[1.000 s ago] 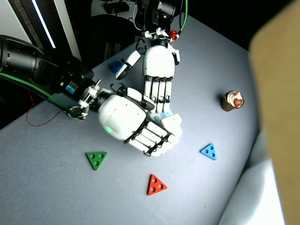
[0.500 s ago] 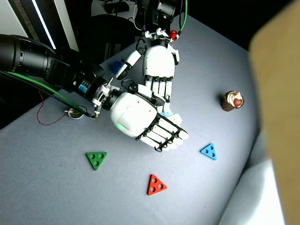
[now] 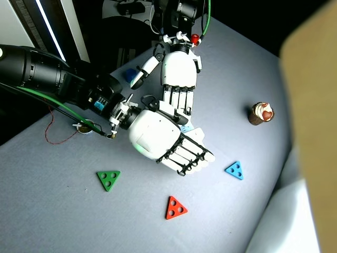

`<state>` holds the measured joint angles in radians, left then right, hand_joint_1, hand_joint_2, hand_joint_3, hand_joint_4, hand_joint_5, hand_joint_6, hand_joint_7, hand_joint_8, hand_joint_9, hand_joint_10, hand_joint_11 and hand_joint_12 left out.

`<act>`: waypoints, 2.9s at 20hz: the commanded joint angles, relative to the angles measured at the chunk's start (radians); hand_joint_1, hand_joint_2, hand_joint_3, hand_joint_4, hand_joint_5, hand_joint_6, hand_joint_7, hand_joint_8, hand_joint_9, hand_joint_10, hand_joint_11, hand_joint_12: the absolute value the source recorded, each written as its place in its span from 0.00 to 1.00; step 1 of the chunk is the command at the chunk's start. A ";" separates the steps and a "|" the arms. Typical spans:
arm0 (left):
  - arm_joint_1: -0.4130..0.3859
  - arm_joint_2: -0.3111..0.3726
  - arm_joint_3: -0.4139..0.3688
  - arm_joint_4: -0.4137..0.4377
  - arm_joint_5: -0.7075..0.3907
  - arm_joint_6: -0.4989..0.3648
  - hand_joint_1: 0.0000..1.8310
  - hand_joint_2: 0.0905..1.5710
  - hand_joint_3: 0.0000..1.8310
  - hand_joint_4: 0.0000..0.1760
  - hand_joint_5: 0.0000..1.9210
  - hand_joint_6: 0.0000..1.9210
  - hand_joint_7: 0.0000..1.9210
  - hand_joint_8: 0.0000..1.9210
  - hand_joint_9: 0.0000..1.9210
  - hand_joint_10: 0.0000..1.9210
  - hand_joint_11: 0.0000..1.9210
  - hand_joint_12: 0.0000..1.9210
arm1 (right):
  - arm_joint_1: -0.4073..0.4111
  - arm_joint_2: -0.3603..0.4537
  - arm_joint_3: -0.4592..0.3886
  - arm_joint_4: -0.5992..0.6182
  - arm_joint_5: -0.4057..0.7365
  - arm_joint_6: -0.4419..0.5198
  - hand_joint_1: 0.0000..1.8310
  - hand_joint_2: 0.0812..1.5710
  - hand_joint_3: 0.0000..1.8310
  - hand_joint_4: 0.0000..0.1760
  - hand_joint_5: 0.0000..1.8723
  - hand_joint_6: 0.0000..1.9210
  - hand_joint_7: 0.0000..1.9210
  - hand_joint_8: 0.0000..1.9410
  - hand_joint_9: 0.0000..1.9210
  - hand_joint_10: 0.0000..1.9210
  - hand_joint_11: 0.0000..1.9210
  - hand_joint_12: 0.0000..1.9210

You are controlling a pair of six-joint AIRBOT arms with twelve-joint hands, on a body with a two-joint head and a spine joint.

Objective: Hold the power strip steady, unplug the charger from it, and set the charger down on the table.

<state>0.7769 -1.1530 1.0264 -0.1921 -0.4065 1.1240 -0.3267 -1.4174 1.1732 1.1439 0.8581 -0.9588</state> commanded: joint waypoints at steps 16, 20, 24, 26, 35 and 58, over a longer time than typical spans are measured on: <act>0.003 0.006 0.012 -0.013 -0.044 -0.007 0.00 0.61 0.00 0.00 0.08 0.00 0.08 0.00 0.07 0.00 0.01 0.11 | 0.007 -0.022 0.063 -0.067 0.012 0.023 0.67 0.67 0.00 0.00 0.51 0.39 0.60 0.25 0.56 0.02 0.37 0.47; 0.020 -0.001 0.012 -0.024 -0.053 -0.011 0.00 0.61 0.00 0.00 0.09 0.00 0.08 0.00 0.07 0.00 0.02 0.11 | 0.007 -0.022 0.060 -0.091 0.015 0.030 0.75 0.65 0.00 0.00 0.55 0.39 0.62 0.30 0.55 0.56 0.40 0.56; 0.024 -0.002 0.011 -0.024 -0.056 -0.012 0.00 0.61 0.00 0.00 0.08 0.00 0.08 0.00 0.07 0.00 0.02 0.11 | 0.007 -0.017 0.048 -0.174 0.049 0.065 0.76 0.64 0.00 0.00 0.58 0.36 0.64 0.25 0.56 0.54 0.40 0.54; 0.024 -0.003 0.011 -0.026 -0.056 -0.012 0.00 0.61 0.00 0.00 0.09 0.00 0.08 0.00 0.07 0.00 0.01 0.11 | 0.000 -0.015 0.046 -0.242 0.099 0.084 0.68 0.66 0.00 0.00 0.55 0.44 0.60 0.38 0.58 0.15 0.39 0.54; 0.032 -0.007 0.013 -0.048 -0.054 -0.008 0.00 0.61 0.00 0.00 0.08 0.00 0.08 0.00 0.06 0.00 0.00 0.11 | -0.043 0.033 0.014 -0.375 0.175 0.107 0.75 0.63 0.00 0.00 0.59 0.35 0.70 0.15 0.60 0.41 0.44 0.49; 0.015 0.005 0.002 -0.048 -0.057 0.002 0.00 0.61 0.00 0.00 0.09 0.00 0.08 0.00 0.07 0.00 0.01 0.11 | -0.231 0.230 0.048 -1.307 0.170 -0.031 0.66 0.70 0.00 0.00 0.46 0.63 0.54 0.43 0.54 0.03 0.42 0.36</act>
<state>0.7998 -1.1492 1.0279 -0.2298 -0.4271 1.1294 -0.5610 -1.2030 1.2205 -0.1753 0.8948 -0.9905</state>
